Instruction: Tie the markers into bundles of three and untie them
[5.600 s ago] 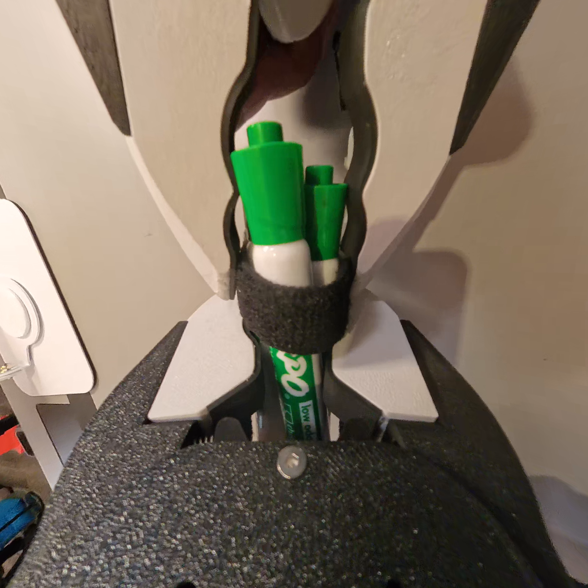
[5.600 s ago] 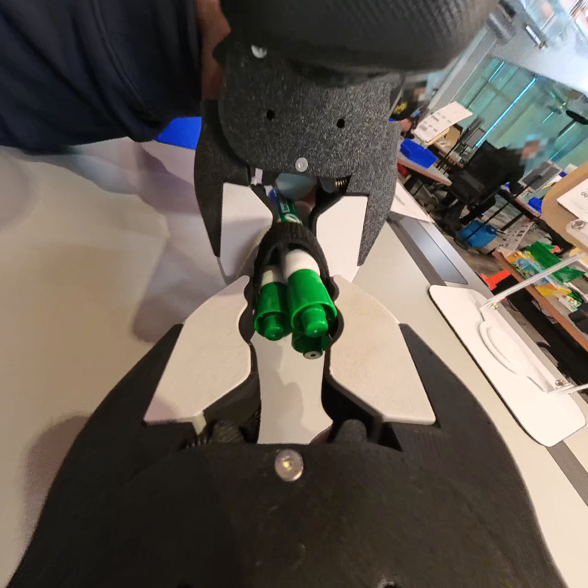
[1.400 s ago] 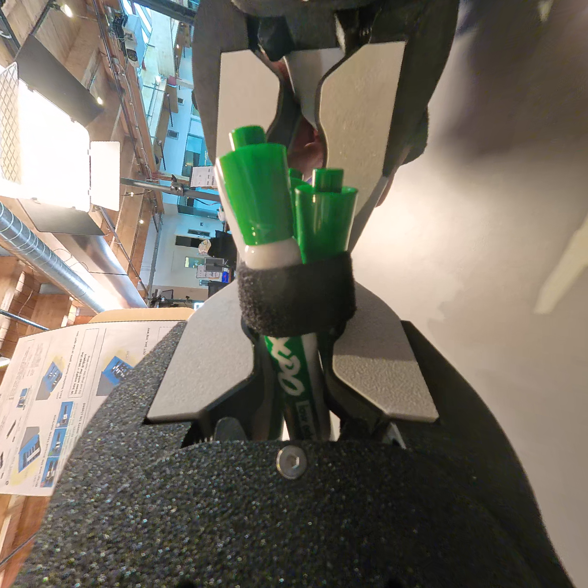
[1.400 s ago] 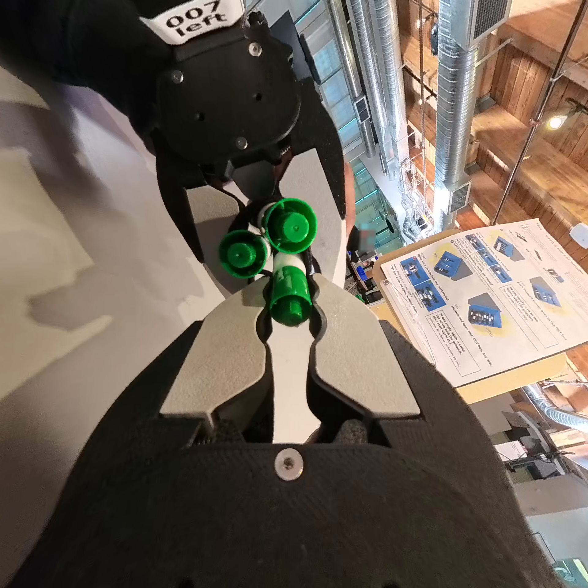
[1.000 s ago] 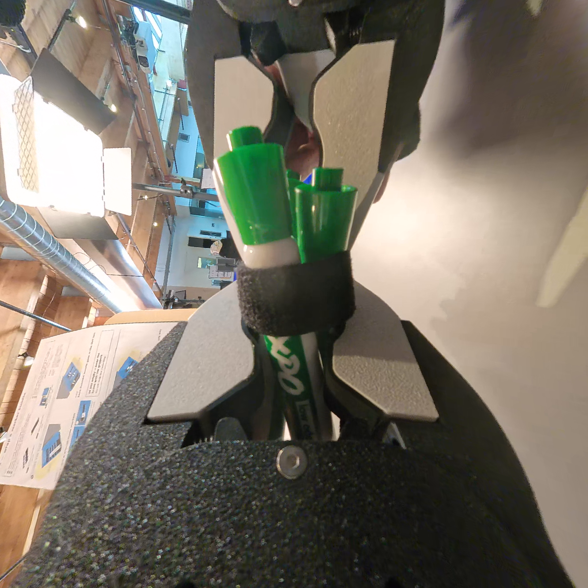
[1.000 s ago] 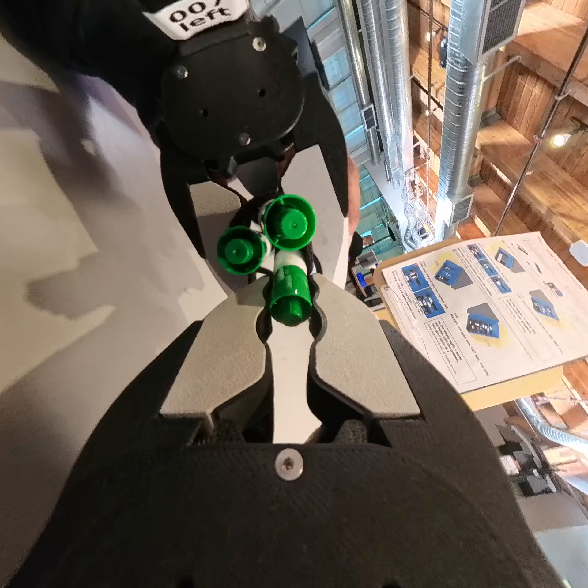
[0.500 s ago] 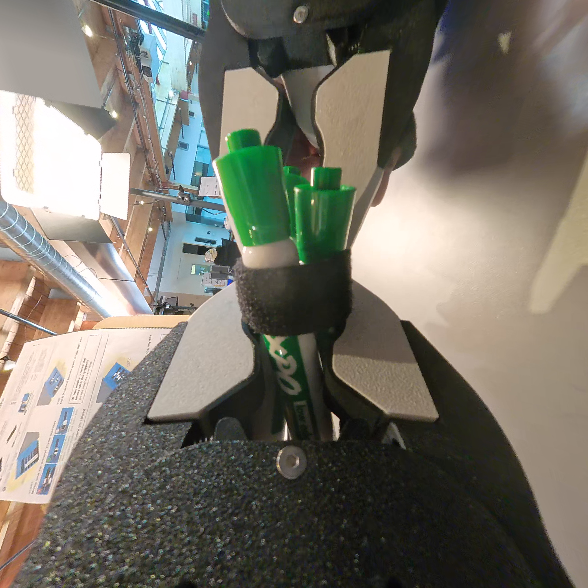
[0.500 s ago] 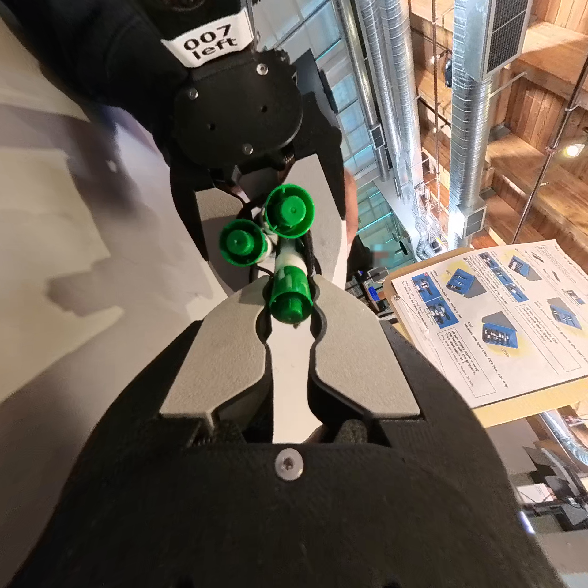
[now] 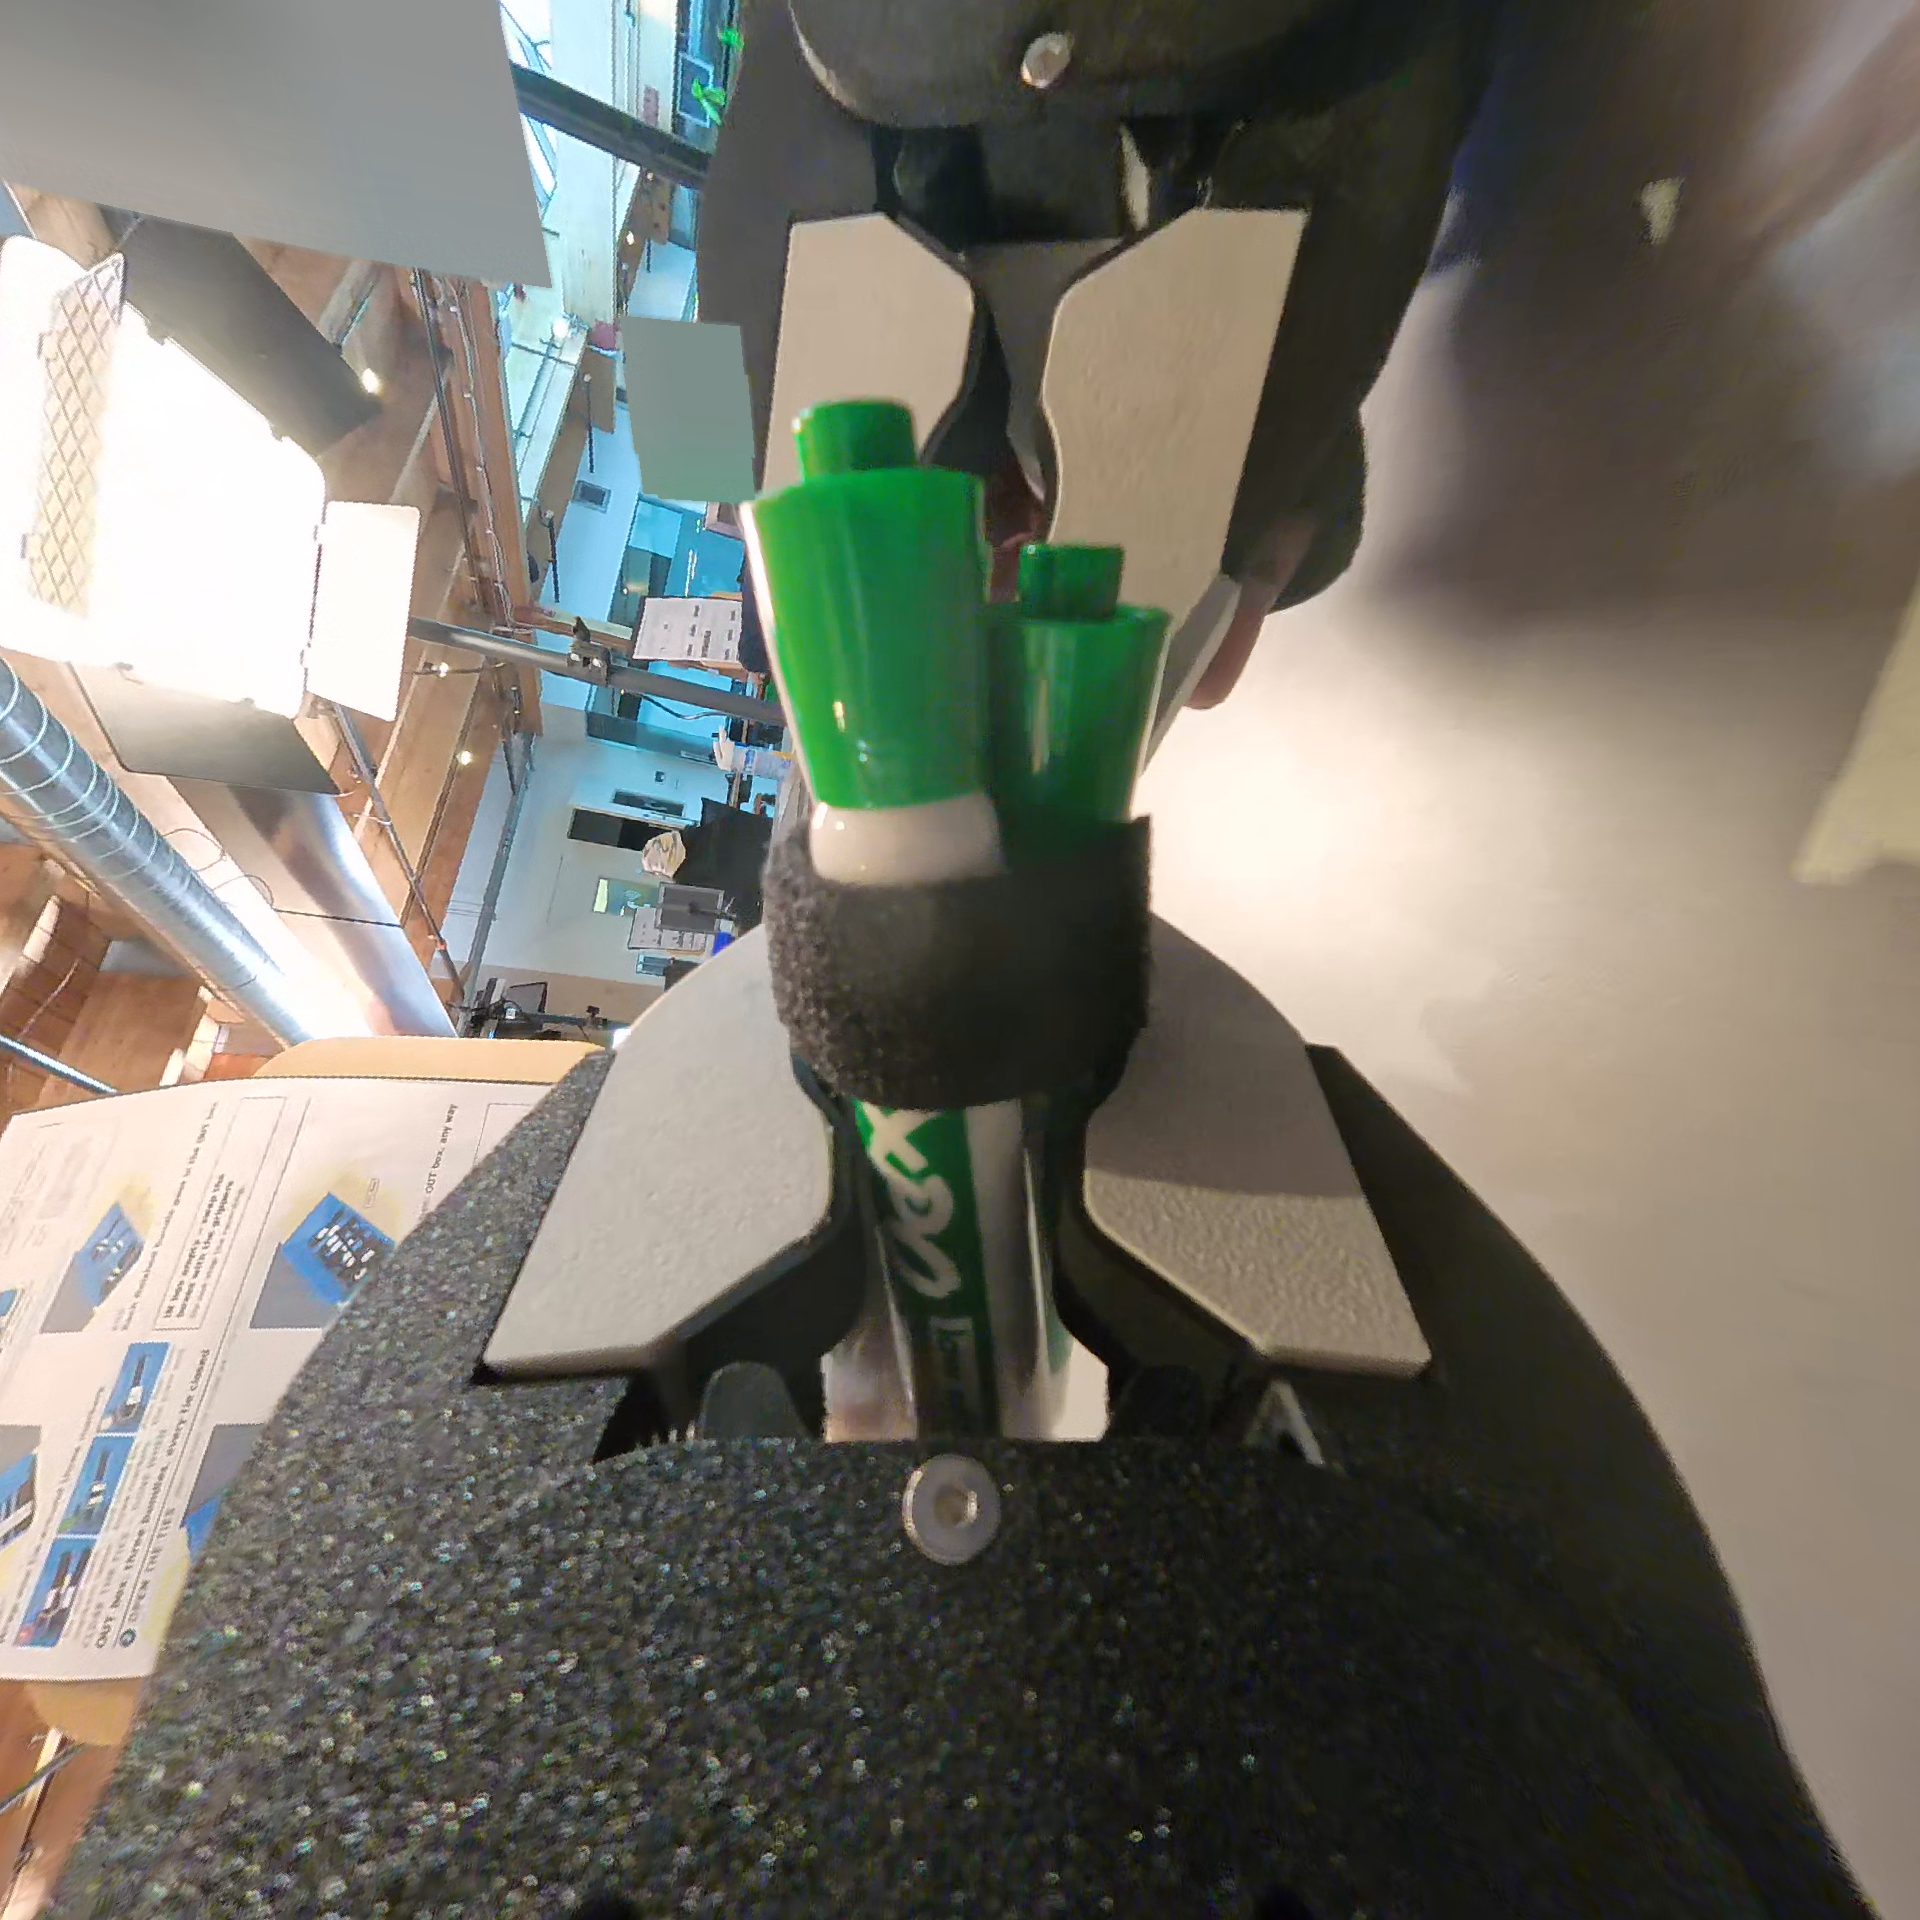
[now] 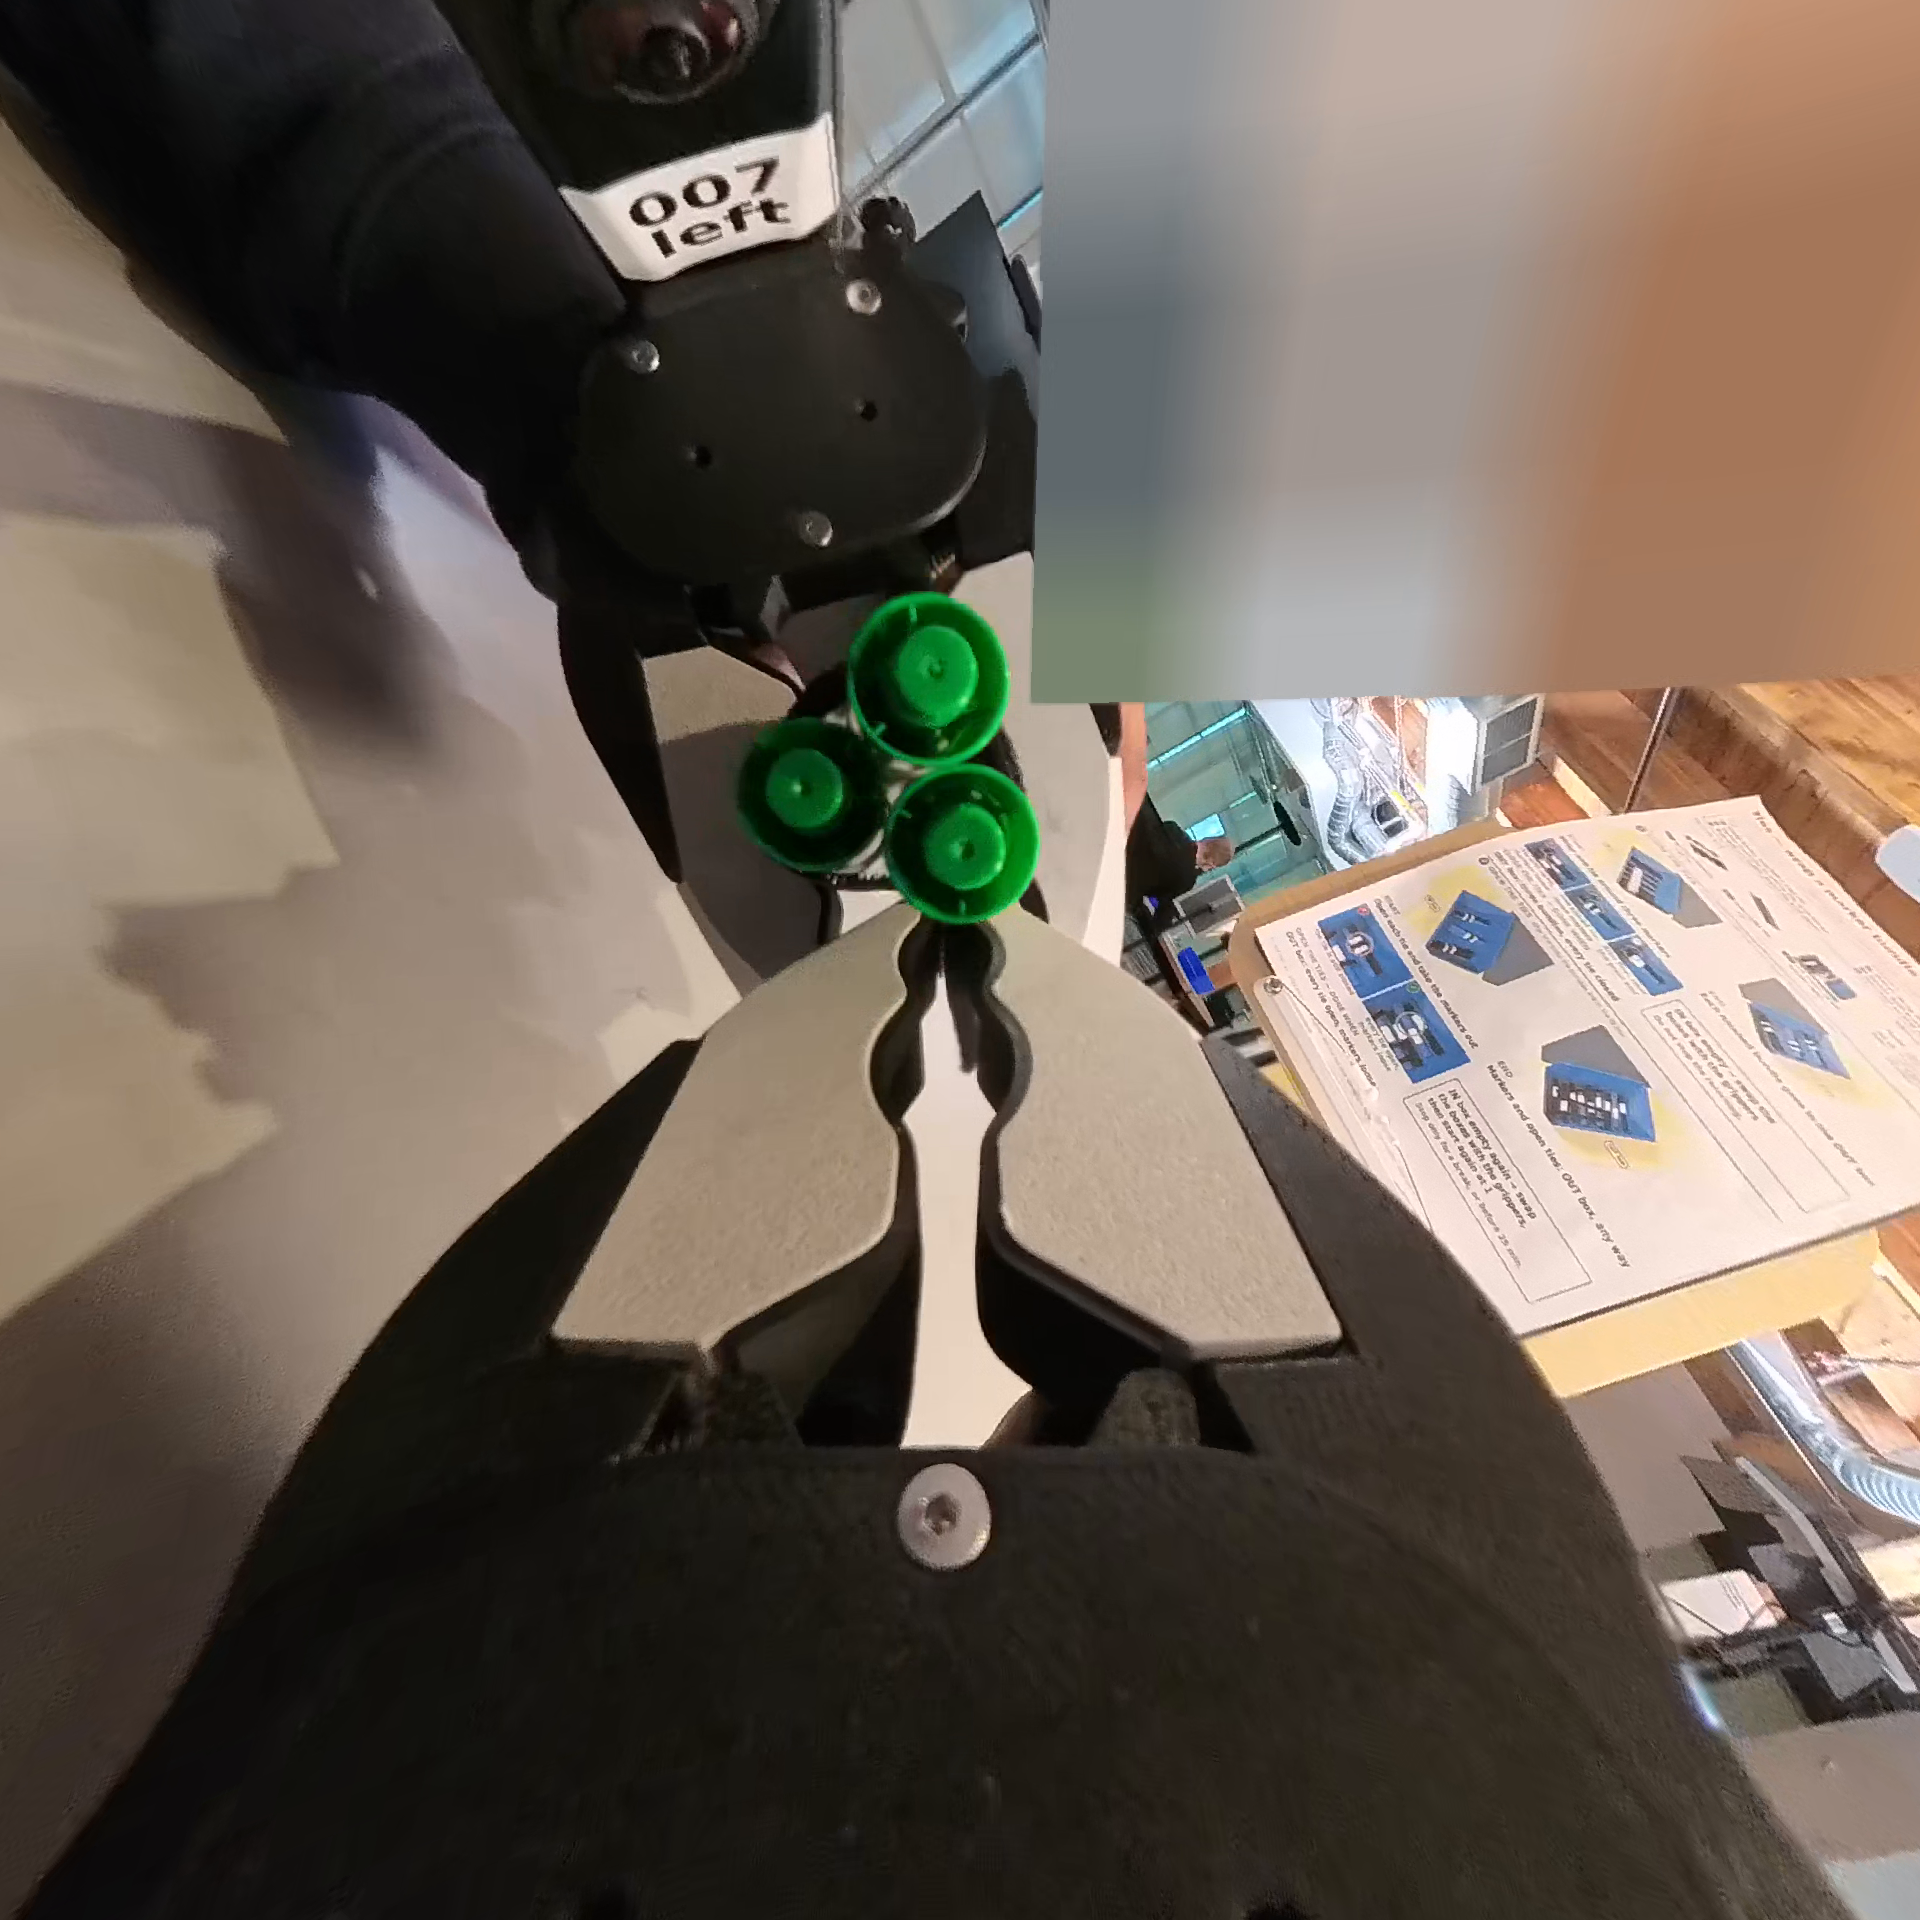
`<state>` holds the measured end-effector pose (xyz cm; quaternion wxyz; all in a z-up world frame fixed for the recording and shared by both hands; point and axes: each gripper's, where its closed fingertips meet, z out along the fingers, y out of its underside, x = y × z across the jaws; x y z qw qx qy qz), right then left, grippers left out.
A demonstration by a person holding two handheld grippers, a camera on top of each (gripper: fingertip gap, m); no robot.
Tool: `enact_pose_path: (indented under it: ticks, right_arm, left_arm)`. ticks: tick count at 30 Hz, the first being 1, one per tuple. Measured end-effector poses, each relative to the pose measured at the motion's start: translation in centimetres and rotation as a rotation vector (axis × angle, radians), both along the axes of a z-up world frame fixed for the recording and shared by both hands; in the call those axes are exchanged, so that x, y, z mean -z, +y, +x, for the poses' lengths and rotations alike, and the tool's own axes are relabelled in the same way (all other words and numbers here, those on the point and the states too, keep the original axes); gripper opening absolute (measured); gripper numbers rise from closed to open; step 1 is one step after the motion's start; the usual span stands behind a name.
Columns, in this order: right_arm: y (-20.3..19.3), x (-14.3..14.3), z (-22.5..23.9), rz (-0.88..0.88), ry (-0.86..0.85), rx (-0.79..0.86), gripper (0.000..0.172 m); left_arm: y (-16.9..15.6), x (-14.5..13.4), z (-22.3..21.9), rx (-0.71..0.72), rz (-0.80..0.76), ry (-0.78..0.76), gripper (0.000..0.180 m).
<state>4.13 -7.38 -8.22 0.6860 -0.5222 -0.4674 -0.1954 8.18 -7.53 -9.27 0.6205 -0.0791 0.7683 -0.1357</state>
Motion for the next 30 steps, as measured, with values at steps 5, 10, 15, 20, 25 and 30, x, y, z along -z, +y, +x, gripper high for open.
enact_pose_path:
  ticks: [5,10,15,20,25,30]
  right_arm:
    - [0.22,0.05,0.16,0.005,-0.029,0.038,0.004]
    - [0.20,0.30,0.04,0.010,-0.073,0.053,0.004]
    - [0.25,0.28,0.02,-0.024,-0.063,0.055,0.003]
    - [0.39,0.15,0.08,-0.074,0.003,0.042,0.004]
    - [0.66,0.16,0.36,-0.151,0.087,0.030,0.004]
    - [0.87,0.08,0.59,-0.213,0.162,0.022,0.003]
  left_arm:
    - [0.30,0.07,0.16,-0.024,0.011,-0.004,0.040]
    - [0.08,0.30,0.15,-0.016,0.017,0.000,0.041]
    - [-0.02,0.39,0.18,-0.005,-0.018,0.002,0.046]
    - [-0.06,0.42,0.21,0.012,-0.092,0.012,0.041]
    - [0.07,0.63,0.36,0.015,-0.170,0.044,0.042]
    - [0.13,0.80,0.45,0.022,-0.242,0.081,0.044]
